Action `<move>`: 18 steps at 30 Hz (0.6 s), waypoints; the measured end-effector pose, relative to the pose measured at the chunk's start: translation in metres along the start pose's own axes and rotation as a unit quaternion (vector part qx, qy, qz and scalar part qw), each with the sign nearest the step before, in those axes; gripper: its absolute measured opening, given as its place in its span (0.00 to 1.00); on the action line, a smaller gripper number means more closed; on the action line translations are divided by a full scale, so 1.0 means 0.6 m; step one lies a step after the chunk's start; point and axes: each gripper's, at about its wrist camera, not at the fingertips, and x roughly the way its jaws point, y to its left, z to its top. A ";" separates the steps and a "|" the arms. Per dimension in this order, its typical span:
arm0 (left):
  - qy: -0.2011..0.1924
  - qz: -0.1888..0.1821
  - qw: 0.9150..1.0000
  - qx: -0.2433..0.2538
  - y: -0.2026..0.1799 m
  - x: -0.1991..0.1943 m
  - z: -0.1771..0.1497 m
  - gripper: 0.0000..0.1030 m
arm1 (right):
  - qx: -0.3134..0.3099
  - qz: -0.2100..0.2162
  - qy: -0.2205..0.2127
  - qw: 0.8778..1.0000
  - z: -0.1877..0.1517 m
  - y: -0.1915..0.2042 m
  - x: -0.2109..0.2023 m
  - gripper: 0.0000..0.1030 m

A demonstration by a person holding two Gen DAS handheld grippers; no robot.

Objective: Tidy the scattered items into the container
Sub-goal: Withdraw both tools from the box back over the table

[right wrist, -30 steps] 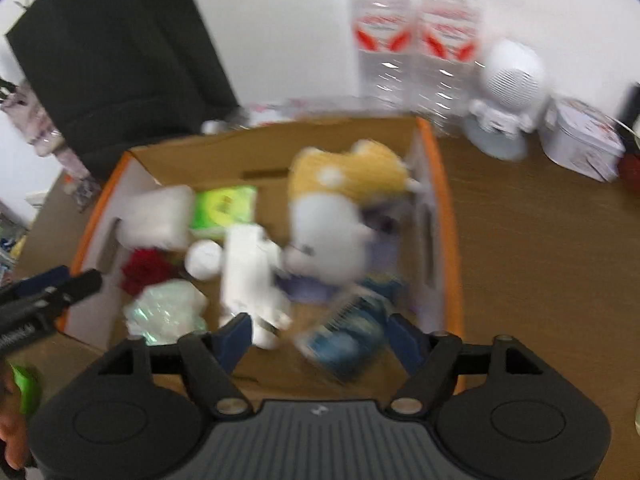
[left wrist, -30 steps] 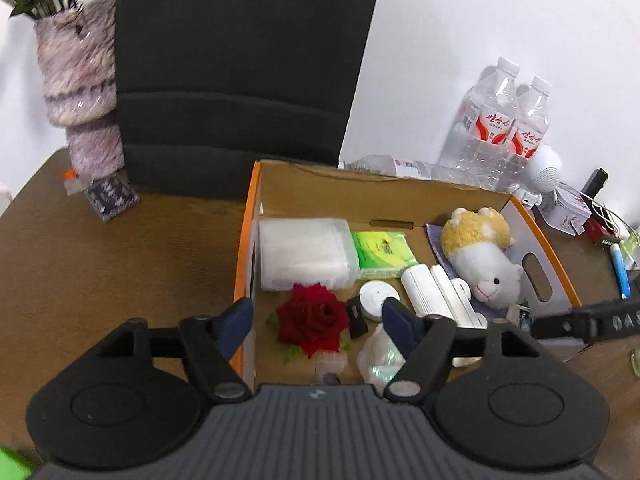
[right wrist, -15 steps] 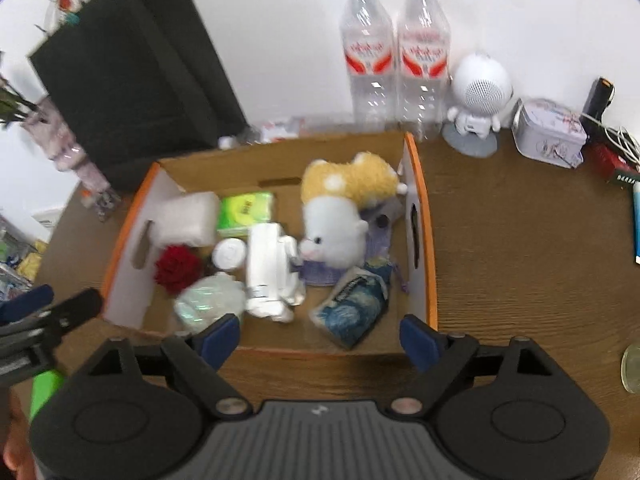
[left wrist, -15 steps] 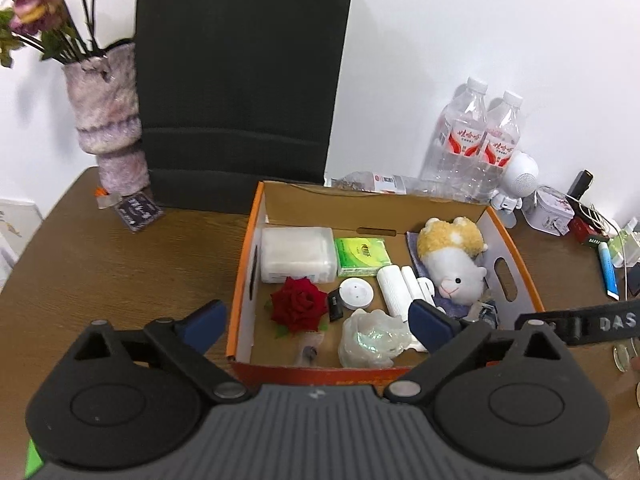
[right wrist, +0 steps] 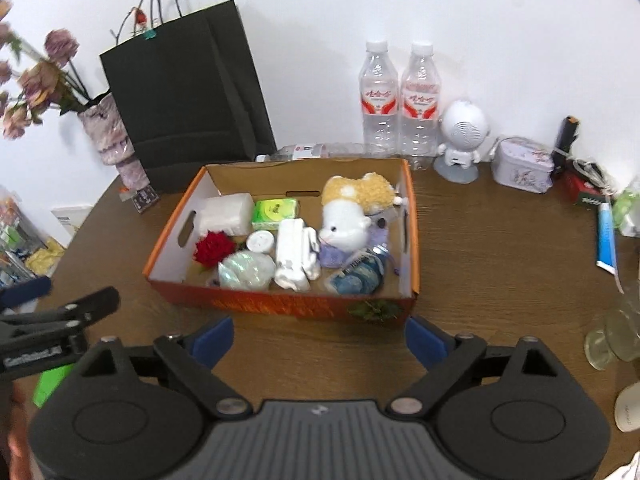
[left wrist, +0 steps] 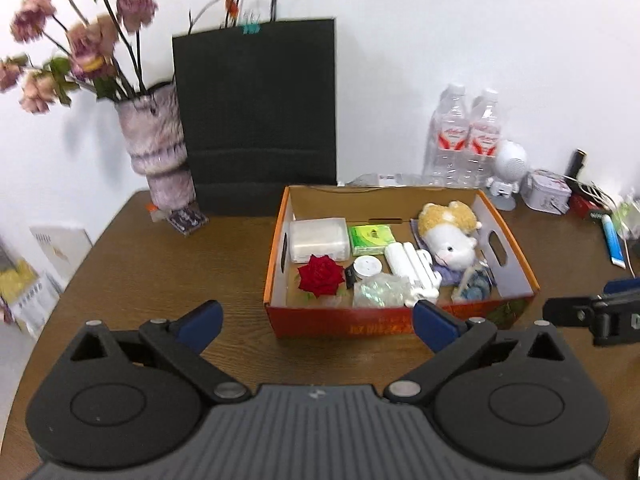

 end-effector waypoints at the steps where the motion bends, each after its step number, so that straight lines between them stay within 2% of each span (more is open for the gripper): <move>1: -0.016 -0.008 1.000 -0.007 0.001 -0.012 -0.023 1.00 | -0.003 -0.005 -0.024 1.000 -0.021 0.001 -0.008 0.90; 3: -0.053 -0.029 0.998 -0.034 0.005 -0.029 -0.078 1.00 | -0.004 -0.011 -0.094 0.995 -0.074 0.001 -0.026 0.91; 4: -0.067 -0.036 0.996 -0.041 0.004 -0.033 -0.105 1.00 | -0.003 -0.013 -0.132 0.991 -0.106 -0.002 -0.030 1.00; 5: -0.076 -0.036 0.996 -0.040 0.000 -0.035 -0.129 1.00 | -0.005 -0.017 -0.166 0.986 -0.139 -0.006 -0.030 1.00; 7: -0.082 -0.027 0.996 -0.022 -0.010 -0.031 -0.180 1.00 | -0.009 -0.043 -0.194 0.980 -0.203 -0.009 -0.015 1.00; 9: -0.074 -0.015 0.997 -0.015 -0.016 -0.017 -0.226 1.00 | -0.015 -0.057 -0.180 0.982 -0.250 -0.008 0.007 1.00; 12: -0.041 -0.025 0.999 -0.008 -0.021 0.018 -0.278 1.00 | -0.012 -0.040 -0.162 0.986 -0.303 -0.007 0.034 1.00; 15: -0.005 -0.038 0.999 -0.002 -0.020 0.045 -0.307 1.00 | -0.015 -0.047 -0.131 0.990 -0.336 0.000 0.065 1.00; 18: 0.007 -0.028 1.000 -0.005 -0.017 0.058 -0.320 1.00 | -0.040 -0.058 -0.104 0.992 -0.357 0.010 0.089 1.00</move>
